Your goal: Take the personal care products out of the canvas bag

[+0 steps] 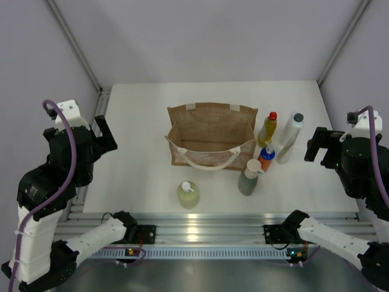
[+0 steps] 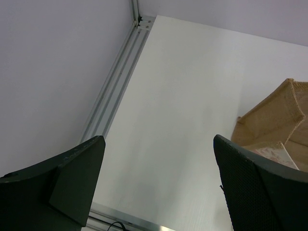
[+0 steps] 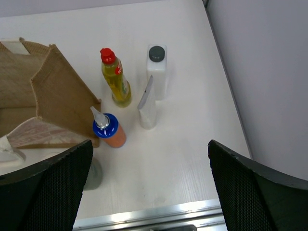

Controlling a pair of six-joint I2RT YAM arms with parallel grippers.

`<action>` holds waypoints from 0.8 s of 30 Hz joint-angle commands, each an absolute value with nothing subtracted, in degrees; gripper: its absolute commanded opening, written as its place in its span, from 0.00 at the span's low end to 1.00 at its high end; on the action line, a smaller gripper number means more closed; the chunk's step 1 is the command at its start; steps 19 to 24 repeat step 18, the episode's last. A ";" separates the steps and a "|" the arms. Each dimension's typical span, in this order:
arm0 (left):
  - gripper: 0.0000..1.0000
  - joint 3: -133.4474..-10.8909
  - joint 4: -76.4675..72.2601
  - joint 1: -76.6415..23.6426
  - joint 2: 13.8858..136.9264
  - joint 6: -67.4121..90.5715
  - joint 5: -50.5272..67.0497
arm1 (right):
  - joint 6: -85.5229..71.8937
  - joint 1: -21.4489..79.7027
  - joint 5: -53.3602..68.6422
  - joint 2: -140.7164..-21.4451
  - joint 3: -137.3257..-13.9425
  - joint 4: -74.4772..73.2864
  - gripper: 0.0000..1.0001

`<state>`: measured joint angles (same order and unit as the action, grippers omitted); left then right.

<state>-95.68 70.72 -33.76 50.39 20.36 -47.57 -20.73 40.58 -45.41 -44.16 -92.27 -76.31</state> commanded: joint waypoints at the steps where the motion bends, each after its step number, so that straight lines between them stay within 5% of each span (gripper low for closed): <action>1: 0.99 -95.27 69.61 -33.49 50.45 21.53 -47.99 | -20.13 39.81 -47.02 -42.63 -90.89 -80.69 0.99; 24: 0.99 -96.15 68.29 -33.49 50.45 21.80 -48.34 | -18.90 39.81 -47.99 -41.22 -88.07 -77.17 0.99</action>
